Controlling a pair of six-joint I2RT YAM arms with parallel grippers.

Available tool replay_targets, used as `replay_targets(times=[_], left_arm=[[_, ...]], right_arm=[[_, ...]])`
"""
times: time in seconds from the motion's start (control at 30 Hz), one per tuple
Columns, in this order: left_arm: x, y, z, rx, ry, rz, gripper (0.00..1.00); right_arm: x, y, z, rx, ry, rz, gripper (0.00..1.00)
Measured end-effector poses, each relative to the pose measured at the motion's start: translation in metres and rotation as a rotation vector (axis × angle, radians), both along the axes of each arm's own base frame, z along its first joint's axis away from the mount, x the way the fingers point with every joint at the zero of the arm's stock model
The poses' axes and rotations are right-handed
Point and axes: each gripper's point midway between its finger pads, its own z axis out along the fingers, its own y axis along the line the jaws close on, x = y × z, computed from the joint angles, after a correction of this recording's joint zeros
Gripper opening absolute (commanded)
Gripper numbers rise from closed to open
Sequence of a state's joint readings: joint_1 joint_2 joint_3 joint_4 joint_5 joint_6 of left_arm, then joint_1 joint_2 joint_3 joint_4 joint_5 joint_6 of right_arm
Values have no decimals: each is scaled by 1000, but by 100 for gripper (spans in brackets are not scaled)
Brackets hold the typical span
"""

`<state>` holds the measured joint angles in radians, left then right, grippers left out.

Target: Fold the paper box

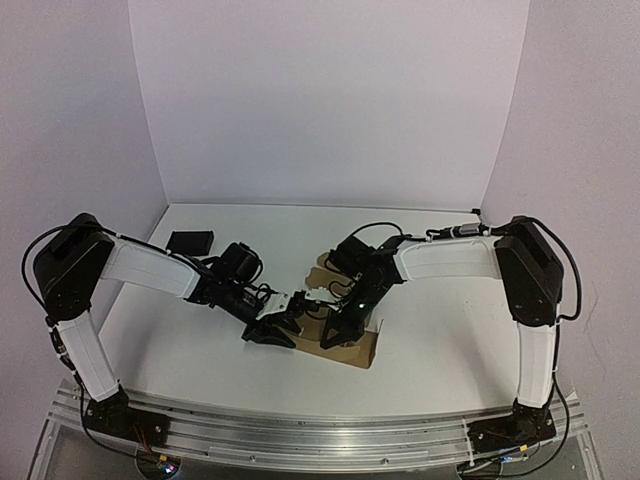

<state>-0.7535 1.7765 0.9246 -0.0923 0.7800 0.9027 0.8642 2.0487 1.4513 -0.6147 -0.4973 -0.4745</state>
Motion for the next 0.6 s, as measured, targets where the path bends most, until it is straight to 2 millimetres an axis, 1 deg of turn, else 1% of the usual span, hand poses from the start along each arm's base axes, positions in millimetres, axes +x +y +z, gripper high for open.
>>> replay_targets(times=[0.1,0.3,0.37,0.4,0.47,0.53,0.57,0.6], left_arm=[[0,-2,-2,2,-12,-8,26],[-3,-4,-12,33,-23,-10,11],[-3,-4,-16,45,-24,-6,7],[-2,-4,-17,48,-27,-4,5],[-1,-4,-17,49,-30,-2,0],[1,-6,-14,48,-33,-2,0],[1,-6,-14,55,-31,0,0],[0,-5,-15,61,-27,1,0]], right_arm=[[1,-1,-1,-6,-4,-3,17],[0,-6,-11,-21,-5,-32,37],[0,-8,-11,-28,-10,-61,43],[1,-9,-10,-32,-15,-78,45],[4,-12,-3,-36,-30,-125,50],[9,-13,7,-35,-48,-185,53],[13,-12,16,-25,-57,-225,54],[19,-11,29,-4,-76,-276,54]])
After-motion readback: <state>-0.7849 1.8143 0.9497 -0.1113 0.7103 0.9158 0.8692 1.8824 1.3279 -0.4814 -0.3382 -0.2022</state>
